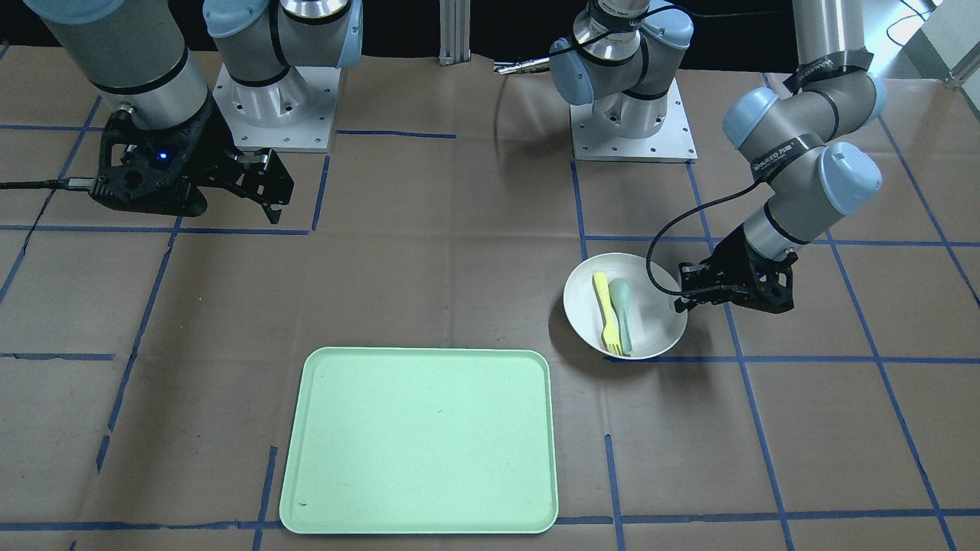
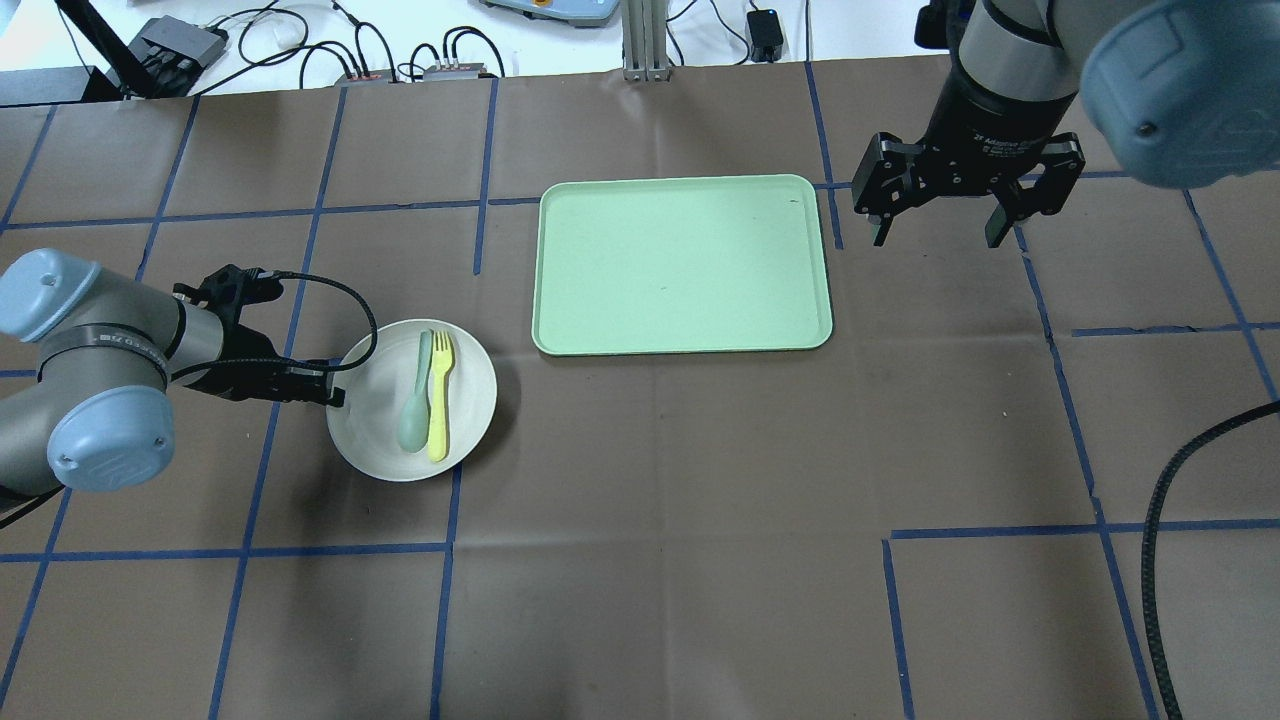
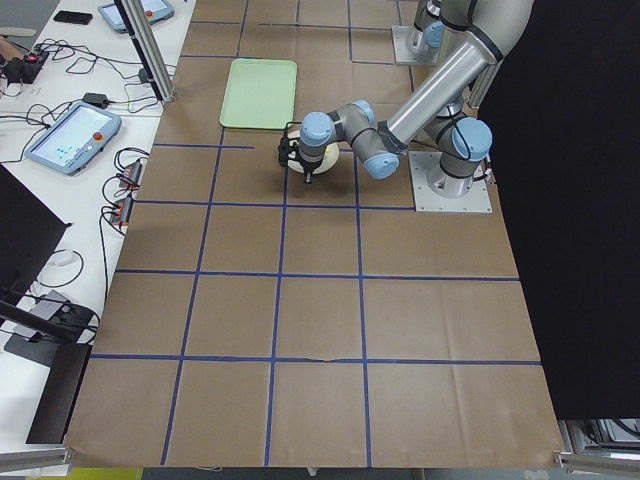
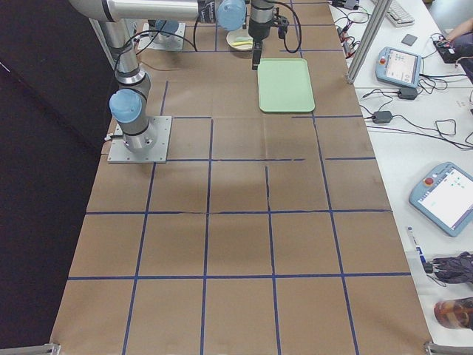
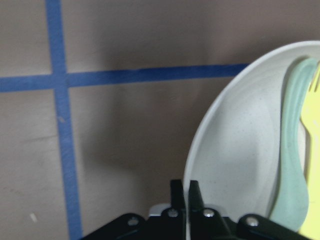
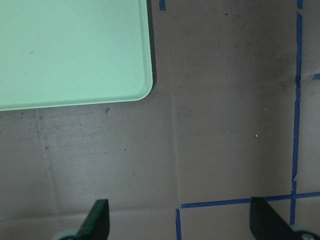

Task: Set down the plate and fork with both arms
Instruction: 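Slide the white plate with the left gripper onto the mint-green tray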

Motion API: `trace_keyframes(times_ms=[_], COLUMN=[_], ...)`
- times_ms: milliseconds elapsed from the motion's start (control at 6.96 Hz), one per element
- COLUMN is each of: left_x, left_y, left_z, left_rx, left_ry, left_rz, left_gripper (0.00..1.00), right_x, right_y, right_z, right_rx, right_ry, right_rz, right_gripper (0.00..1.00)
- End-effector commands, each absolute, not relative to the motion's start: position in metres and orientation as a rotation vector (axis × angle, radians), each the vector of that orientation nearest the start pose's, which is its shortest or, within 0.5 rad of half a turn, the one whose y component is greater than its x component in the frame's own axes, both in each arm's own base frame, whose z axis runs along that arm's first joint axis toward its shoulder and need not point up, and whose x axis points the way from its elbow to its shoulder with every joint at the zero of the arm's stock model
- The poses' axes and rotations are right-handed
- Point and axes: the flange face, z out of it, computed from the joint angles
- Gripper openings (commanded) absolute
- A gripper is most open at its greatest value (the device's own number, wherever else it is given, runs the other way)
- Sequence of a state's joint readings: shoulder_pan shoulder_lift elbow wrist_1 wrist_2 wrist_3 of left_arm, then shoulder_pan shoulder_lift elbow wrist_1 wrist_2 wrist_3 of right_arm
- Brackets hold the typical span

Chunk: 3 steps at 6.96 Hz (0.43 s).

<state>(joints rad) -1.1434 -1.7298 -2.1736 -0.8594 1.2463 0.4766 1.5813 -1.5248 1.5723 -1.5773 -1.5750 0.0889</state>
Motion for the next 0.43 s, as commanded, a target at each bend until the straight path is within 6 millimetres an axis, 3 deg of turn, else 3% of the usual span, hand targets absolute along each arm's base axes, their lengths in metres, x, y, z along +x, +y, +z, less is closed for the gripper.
trace_keyframes(times_ms=[0, 288], left_x=[-0.05, -0.124], left_y=[-0.513, -0.568], left_z=[0.248, 0.241], left_rx=[-0.017, 0.034], left_ry=[3.494, 3.512], left_rz=[-0.214, -0.139], left_gripper=[0.05, 0.04], right_x=[0.138, 0.138], right_y=[-0.505, -0.505], right_z=[0.464, 0.465], right_rx=[0.125, 0.125], right_ry=[3.144, 3.144], right_rz=[0.065, 0.062], right_gripper=[1.0, 1.0])
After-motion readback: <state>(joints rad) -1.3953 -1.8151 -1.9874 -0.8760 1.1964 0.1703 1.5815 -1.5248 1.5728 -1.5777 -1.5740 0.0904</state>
